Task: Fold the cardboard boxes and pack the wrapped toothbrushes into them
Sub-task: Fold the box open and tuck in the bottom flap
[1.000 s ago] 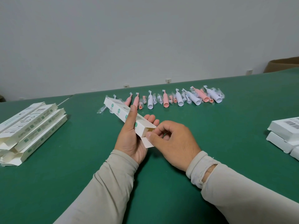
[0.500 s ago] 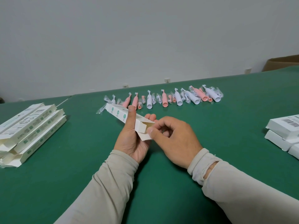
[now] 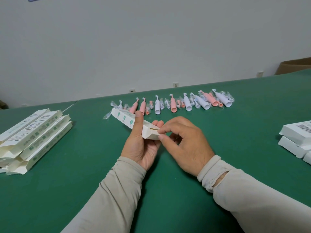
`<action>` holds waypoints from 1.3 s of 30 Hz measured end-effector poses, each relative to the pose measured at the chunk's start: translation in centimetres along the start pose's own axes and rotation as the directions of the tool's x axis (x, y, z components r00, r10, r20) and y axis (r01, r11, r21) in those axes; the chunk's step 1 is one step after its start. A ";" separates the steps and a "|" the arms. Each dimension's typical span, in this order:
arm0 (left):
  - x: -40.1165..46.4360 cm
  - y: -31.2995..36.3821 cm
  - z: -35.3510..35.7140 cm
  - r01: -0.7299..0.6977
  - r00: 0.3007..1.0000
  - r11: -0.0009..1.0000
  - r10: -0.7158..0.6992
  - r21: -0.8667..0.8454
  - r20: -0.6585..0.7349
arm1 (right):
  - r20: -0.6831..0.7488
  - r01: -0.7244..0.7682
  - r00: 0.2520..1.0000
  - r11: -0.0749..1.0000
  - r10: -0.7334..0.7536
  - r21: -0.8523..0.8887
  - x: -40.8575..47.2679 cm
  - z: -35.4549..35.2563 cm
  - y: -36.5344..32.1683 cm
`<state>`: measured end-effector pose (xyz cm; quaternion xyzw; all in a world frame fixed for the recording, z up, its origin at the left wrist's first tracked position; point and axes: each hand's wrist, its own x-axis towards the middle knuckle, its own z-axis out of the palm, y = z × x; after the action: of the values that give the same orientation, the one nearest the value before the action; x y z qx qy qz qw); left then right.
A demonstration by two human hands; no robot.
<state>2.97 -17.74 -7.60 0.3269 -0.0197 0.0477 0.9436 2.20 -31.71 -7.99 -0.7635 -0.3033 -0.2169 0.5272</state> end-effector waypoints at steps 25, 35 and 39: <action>0.2 4.1 -4.6 -0.140 0.919 -0.345 0.304 0.928 0.252 | -0.336 -0.027 0.940 0.968 -0.060 -0.248 2.5 -5.5 2.6; -0.3 3.5 -4.0 -0.218 0.923 -0.339 0.234 0.915 0.307 | -0.062 -0.149 0.988 0.978 0.141 -0.149 2.5 -5.7 3.7; -0.4 3.4 -4.0 -0.241 0.919 -0.336 0.222 0.910 0.325 | 0.028 -0.175 0.984 0.981 0.178 -0.079 2.3 -6.0 4.1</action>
<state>2.29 -12.65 -8.66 0.9323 -0.0448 0.2308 0.2749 6.64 -37.82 -7.13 -0.8106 -0.2351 -0.1673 0.5095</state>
